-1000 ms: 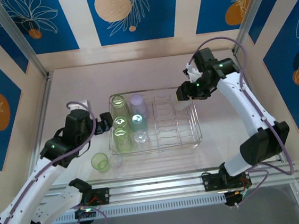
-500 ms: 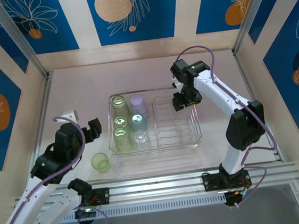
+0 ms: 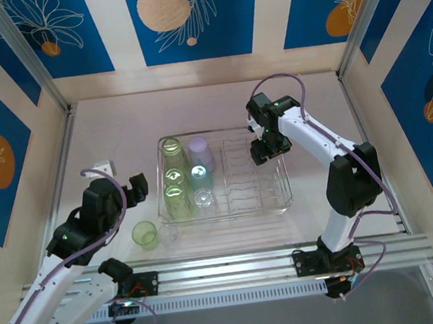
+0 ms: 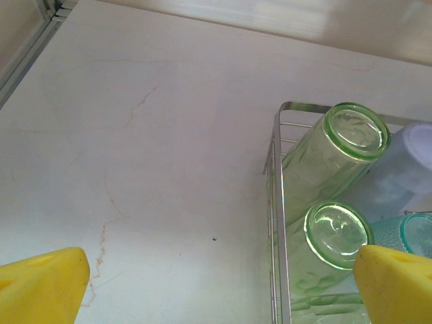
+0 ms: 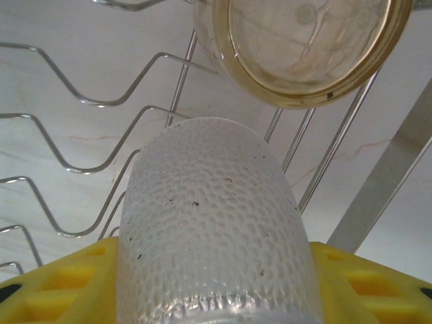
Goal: Load the cups into the dish rack
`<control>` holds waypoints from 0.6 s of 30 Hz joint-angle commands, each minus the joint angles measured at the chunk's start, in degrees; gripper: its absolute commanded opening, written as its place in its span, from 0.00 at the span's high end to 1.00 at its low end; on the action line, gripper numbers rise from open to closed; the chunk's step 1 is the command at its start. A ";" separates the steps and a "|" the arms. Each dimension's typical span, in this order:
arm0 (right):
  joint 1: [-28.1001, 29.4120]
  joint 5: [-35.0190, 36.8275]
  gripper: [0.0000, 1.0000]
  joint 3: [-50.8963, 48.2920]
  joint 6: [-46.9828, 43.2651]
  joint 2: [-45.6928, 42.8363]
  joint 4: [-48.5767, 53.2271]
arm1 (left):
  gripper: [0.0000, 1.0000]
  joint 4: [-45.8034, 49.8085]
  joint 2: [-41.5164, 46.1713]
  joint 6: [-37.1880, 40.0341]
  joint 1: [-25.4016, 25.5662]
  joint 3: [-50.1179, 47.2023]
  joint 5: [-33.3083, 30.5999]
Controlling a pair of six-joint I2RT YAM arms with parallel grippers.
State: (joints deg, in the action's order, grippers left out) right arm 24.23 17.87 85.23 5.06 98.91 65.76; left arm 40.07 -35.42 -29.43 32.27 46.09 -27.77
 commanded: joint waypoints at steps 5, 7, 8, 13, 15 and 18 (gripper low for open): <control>0.20 1.59 1.00 -2.17 -2.69 0.55 -5.49 | 0.00 -0.36 0.09 0.43 -0.09 -0.91 -0.63; 0.29 2.32 1.00 -2.44 -2.96 0.98 -6.37 | 0.00 -0.38 0.09 0.34 -0.02 -1.00 -0.64; 0.29 2.38 1.00 -2.59 -3.06 1.16 -6.66 | 0.00 -0.35 0.09 0.41 -0.10 -0.99 -0.63; 0.42 3.32 1.00 -2.92 -3.77 3.05 -7.55 | 0.00 0.05 0.17 -0.01 -0.05 -1.04 -0.62; 0.55 3.91 1.00 -3.14 -4.23 3.86 -8.07 | 0.00 0.19 0.28 -0.01 -0.02 -1.17 -0.57; 0.73 4.60 1.00 -3.66 -4.68 4.54 -9.24 | 0.00 0.44 0.48 -0.18 -0.02 -1.26 -0.64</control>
State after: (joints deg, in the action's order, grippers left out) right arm 25.15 20.51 82.78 1.56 101.91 59.79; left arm 39.94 -35.40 -29.50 32.27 45.34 -27.75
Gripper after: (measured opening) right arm 0.568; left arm 0.997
